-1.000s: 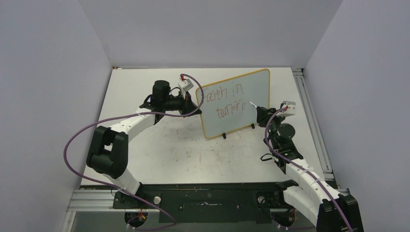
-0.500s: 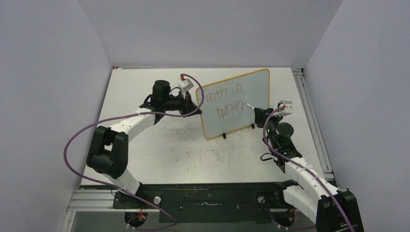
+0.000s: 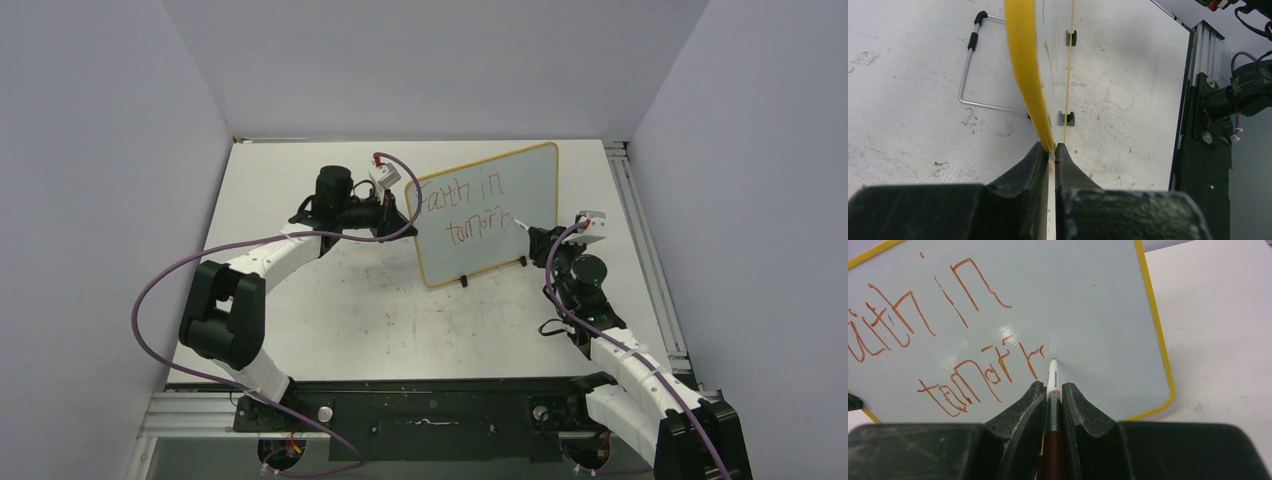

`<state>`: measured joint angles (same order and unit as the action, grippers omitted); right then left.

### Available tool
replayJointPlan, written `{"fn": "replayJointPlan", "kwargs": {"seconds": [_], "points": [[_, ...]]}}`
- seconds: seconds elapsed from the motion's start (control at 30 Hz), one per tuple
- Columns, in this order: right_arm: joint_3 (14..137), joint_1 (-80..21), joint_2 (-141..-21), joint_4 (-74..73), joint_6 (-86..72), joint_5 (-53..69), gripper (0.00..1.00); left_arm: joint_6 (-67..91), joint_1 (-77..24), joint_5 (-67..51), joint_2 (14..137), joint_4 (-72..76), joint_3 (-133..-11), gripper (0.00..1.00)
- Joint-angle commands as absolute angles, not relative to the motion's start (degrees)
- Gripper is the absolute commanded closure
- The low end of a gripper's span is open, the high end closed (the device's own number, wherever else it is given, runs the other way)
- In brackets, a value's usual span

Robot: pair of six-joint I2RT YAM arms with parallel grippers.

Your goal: Write a sentence on the whiteboard

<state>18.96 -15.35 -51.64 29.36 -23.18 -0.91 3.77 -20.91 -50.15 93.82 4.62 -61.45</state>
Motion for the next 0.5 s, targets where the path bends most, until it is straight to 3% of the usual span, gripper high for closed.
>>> {"fn": "replayJointPlan", "kwargs": {"seconds": [0.0, 0.47], "points": [[19.9, -15.08, -51.73, 32.3, -22.67, -3.49, 0.95, 2.9, -21.45, -51.24, 94.04, 2.98, -63.03, 1.0], [21.97, -15.11, -53.88, 36.79, -22.44, -1.26, 0.95, 2.9, -21.45, -51.33, 94.03, 2.92, -63.03, 1.0]]}}
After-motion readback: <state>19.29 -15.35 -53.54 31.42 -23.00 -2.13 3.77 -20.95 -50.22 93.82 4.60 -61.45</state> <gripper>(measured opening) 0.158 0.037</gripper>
